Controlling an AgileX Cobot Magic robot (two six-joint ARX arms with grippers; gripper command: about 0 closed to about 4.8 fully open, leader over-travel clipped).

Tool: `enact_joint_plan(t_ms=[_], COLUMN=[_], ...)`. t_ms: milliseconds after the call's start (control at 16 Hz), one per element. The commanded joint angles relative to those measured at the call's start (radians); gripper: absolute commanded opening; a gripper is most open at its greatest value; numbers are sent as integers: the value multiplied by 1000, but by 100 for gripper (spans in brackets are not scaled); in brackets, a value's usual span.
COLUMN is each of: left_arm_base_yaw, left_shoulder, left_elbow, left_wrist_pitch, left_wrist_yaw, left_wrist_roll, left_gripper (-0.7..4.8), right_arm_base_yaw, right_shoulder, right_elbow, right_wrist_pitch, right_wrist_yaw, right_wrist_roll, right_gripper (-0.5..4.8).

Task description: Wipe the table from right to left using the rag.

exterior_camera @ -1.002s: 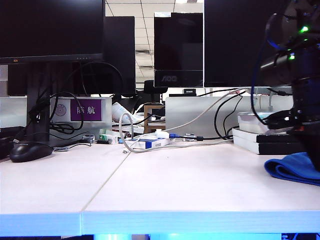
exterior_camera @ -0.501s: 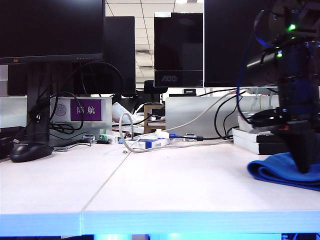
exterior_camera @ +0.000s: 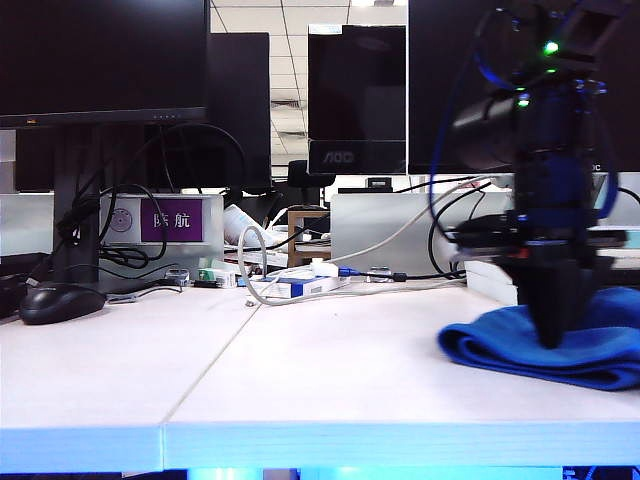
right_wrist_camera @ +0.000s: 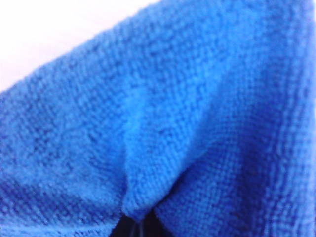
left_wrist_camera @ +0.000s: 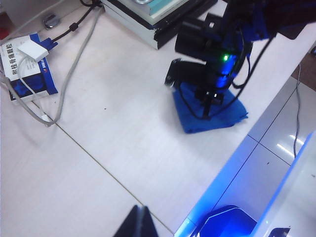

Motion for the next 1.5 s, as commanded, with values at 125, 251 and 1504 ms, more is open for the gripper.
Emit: enact_joint_plan(t_ms=[125, 251, 1504], left_arm_base_yaw=[-1, -1, -1], left_shoulder=[-4, -4, -4], left_elbow=[4, 4, 4], left_wrist_pitch=[5, 5, -3], left_wrist_yaw=[6, 6, 6], left_wrist_roll=[3, 3, 3], left_gripper=[-5, -5, -5], right_arm_base_yaw=[90, 114, 386], right_shoulder=[19, 19, 284], right_elbow=[-14, -14, 397], right_wrist_pitch=[88, 97, 22], right_wrist_yaw=[-73, -74, -96], right_wrist_roll=[36, 63, 107], right_gripper=[-5, -5, -5])
